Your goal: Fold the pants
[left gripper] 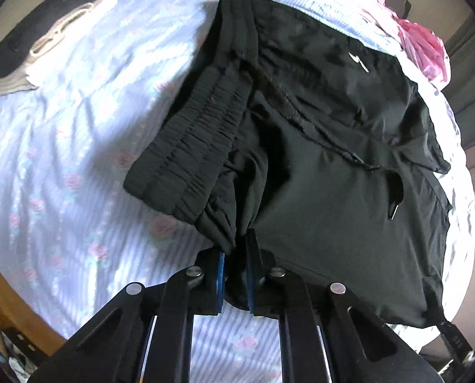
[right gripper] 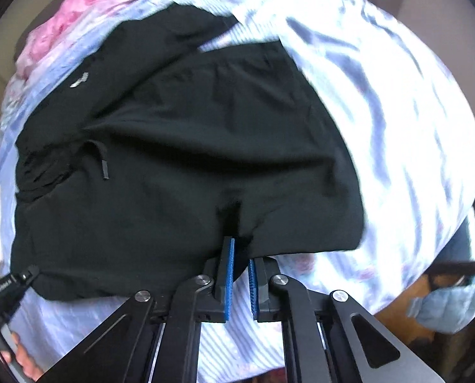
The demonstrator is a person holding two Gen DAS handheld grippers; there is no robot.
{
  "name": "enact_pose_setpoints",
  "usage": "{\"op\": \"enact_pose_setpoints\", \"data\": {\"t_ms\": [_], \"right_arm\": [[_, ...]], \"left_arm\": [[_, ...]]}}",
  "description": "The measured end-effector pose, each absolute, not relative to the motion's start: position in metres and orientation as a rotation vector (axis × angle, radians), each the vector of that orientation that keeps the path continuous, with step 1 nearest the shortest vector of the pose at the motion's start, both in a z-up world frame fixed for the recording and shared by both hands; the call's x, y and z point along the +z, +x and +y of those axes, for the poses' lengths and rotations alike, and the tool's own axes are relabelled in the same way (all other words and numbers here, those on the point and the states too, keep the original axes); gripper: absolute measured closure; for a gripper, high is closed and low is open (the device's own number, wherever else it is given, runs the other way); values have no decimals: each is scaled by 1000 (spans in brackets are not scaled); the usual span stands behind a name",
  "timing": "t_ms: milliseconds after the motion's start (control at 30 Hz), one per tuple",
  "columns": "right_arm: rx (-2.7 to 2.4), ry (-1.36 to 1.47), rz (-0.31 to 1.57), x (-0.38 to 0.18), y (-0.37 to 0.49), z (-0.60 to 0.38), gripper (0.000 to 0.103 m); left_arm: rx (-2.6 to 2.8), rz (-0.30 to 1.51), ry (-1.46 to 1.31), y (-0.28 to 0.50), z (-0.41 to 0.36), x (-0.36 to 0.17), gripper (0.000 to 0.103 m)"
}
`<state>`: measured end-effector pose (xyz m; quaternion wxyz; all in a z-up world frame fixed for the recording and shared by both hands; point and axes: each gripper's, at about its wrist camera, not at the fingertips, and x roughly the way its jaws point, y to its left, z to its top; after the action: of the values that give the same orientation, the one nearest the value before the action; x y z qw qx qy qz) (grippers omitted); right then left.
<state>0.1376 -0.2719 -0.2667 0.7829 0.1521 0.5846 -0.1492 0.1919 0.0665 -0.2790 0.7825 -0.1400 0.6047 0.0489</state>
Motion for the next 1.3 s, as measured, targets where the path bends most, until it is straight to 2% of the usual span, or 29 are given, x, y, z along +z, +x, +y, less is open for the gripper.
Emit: {"op": "enact_pose_setpoints", "data": {"t_ms": [233,467,633,700,767,800,1067,1300], "right_arm": [[-283,271,1180,-193,149,-263,99],[-280,261,1096,-154,182,-273,100],[-291,282,1085,-147,184,-281,99],[-327,296,1109,-155,179,-284,89],[-352,365,1142,-170,171,-290,44],[-368,416,1153,-178,164,-293,40],[-405,706,1295,-273,111,-292,40],[-427,864,1275,-321,99,-294,40]], "left_arm": [[102,1257,-236,203,72,-229,92],[81,1243,-263,221,68,-202,93],[62,1240,-217,229,52,-194,93],[63,1253,-188,229,48,-197,93],[66,1271,-157,230,42,-202,93],[66,1278,-147,230,41,-203,93],[41,1297,12,226,29,-214,93],[25,1326,96,228,19,-230,93]]}}
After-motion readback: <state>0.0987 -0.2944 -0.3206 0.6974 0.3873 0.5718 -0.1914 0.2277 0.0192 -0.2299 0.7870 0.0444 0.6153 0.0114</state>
